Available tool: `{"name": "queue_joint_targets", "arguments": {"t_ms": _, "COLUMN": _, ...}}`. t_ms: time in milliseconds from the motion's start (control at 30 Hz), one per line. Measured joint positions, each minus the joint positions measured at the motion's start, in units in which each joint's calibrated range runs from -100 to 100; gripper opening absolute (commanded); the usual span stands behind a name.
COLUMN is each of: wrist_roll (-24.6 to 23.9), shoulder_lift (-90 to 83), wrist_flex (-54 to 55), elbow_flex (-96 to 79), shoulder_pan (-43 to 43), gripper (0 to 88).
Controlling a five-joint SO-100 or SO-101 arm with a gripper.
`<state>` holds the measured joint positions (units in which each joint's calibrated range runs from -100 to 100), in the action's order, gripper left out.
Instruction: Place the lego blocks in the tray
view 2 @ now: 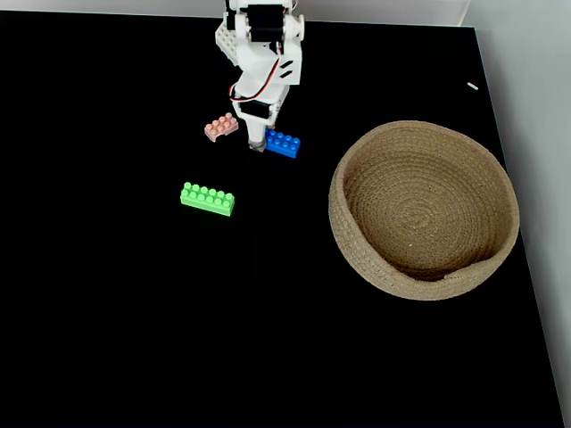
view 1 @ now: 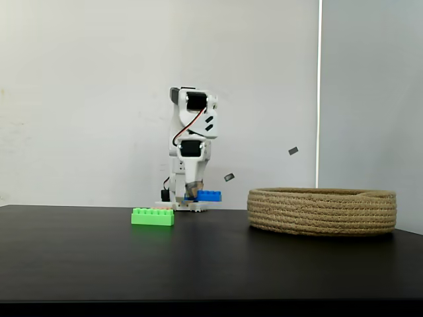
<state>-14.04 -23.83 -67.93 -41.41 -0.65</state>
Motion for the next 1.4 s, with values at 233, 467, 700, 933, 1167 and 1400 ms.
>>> {"name": "queue_joint_targets", "arguments": {"t_ms": 233, "wrist_roll": -4.59, "shoulder_lift": 1.61, "wrist_flex": -0.49, "elbow_flex": 12.46, "shoulder_pan": 12.30, "gripper": 0.2}}
{"name": "queue_joint_targets", "arguments": {"t_ms": 467, "wrist_roll": -6.45, "shoulder_lift": 5.77, "wrist_flex": 6.74, "elbow_flex": 19.00, "shoulder_pan": 23.13, "gripper": 6.2}}
{"name": "queue_joint_targets", "arguments": {"t_ms": 700, "wrist_roll": -9.62, "shoulder_lift": 8.82, "wrist_flex": 17.62, "elbow_flex": 18.56, "shoulder_pan": 27.69, "gripper": 17.2}}
{"name": "queue_joint_targets", "arguments": {"t_ms": 933, "wrist_roll": -11.82, "shoulder_lift": 9.58, "wrist_flex": 21.44, "elbow_flex": 14.58, "shoulder_pan": 29.40, "gripper": 31.5}}
{"name": "queue_joint_targets", "arguments": {"t_ms": 1167, "wrist_roll": -10.70, "shoulder_lift": 9.58, "wrist_flex": 21.03, "elbow_flex": 12.99, "shoulder_pan": 28.34, "gripper": 31.7}}
{"name": "queue_joint_targets", "arguments": {"t_ms": 1400, "wrist_roll": -8.16, "shoulder_lift": 7.38, "wrist_flex": 7.88, "elbow_flex": 14.05, "shoulder_pan": 17.67, "gripper": 27.7}}
